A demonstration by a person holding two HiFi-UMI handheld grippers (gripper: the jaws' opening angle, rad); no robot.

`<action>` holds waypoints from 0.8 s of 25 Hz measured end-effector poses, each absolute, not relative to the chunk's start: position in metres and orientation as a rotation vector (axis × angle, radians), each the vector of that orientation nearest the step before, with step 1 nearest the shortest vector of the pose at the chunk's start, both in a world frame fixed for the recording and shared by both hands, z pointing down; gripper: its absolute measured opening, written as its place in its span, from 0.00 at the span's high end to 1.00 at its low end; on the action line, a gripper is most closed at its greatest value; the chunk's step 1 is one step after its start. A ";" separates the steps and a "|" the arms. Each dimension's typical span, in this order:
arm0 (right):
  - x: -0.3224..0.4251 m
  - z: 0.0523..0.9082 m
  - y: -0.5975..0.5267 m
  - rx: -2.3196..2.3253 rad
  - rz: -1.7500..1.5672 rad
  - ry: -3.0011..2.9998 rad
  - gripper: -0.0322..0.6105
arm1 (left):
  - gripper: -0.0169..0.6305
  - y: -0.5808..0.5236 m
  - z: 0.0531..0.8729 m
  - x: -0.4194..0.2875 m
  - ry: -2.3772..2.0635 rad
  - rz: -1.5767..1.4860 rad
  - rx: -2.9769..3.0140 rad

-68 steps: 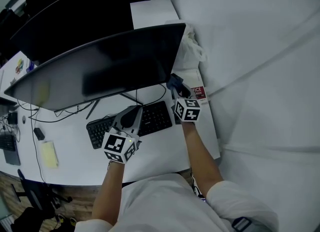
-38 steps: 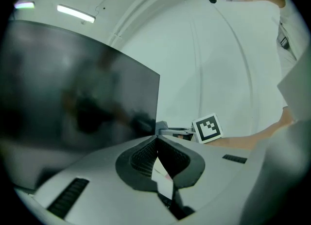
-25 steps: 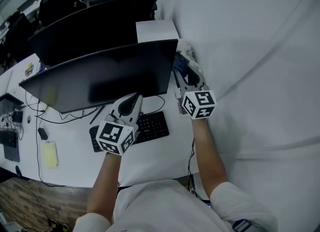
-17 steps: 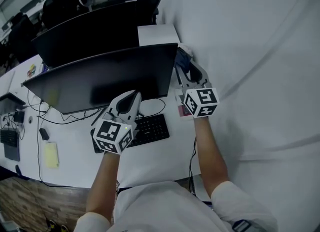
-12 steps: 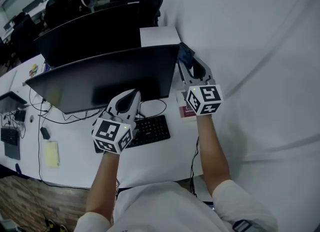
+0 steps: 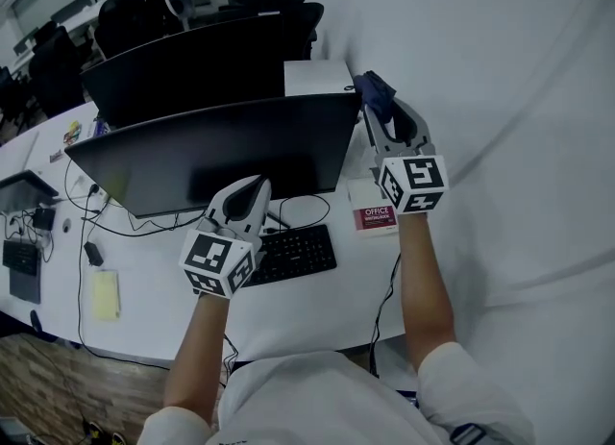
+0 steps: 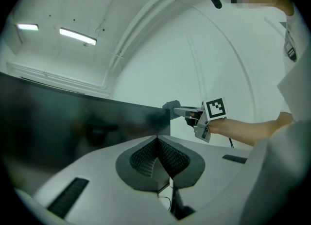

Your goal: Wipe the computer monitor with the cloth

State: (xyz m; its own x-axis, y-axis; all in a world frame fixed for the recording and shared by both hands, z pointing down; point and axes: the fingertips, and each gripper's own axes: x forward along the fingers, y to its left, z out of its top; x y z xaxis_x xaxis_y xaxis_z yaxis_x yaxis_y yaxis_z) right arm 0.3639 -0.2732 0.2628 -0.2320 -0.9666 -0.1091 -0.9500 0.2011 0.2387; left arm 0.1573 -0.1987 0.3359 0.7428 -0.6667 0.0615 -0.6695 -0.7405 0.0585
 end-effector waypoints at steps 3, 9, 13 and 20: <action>0.357 0.256 -0.276 1.841 -0.499 -2.249 0.73 | 0.96 -0.199 0.335 0.146 -1.096 0.052 2.861; 0.338 0.252 -0.279 1.644 -0.707 -1.860 0.73 | 0.96 -0.199 0.333 0.117 -1.093 0.051 2.867; 0.330 0.253 -0.280 1.541 -0.773 -1.660 0.73 | 0.96 -0.200 0.329 0.103 -1.082 0.045 2.875; 0.311 0.255 -0.281 1.376 -0.842 -1.407 0.73 | 0.96 -0.205 0.323 0.078 -1.064 0.023 2.886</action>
